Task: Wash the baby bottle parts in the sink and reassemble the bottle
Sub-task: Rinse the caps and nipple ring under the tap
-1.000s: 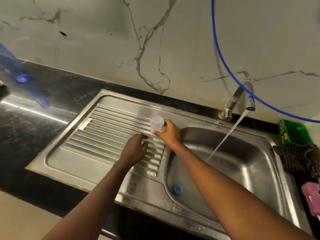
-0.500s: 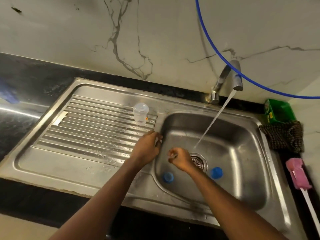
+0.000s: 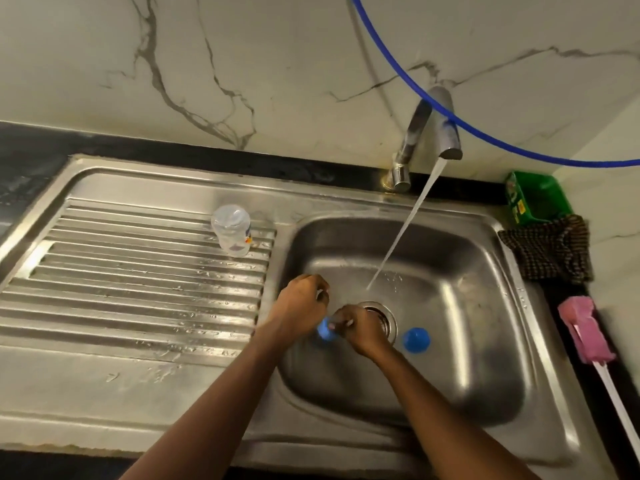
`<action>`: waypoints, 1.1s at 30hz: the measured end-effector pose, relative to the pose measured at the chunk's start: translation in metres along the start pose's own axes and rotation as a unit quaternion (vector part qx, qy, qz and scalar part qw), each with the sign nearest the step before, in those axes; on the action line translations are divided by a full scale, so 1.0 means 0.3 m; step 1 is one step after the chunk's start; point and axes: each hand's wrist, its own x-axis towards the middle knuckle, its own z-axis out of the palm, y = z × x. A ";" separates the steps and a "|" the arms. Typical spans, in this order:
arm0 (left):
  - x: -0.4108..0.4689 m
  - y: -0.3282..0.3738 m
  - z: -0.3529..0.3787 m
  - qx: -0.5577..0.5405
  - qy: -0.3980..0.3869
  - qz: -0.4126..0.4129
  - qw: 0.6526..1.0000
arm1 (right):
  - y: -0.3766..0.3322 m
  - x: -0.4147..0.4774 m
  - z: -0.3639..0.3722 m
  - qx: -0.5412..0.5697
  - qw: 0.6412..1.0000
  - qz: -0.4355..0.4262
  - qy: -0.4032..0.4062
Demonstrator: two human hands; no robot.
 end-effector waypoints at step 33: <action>0.384 0.212 0.391 -0.479 -0.074 -0.160 0.860 | 0.146 0.231 -0.293 0.057 0.967 -0.103 0.227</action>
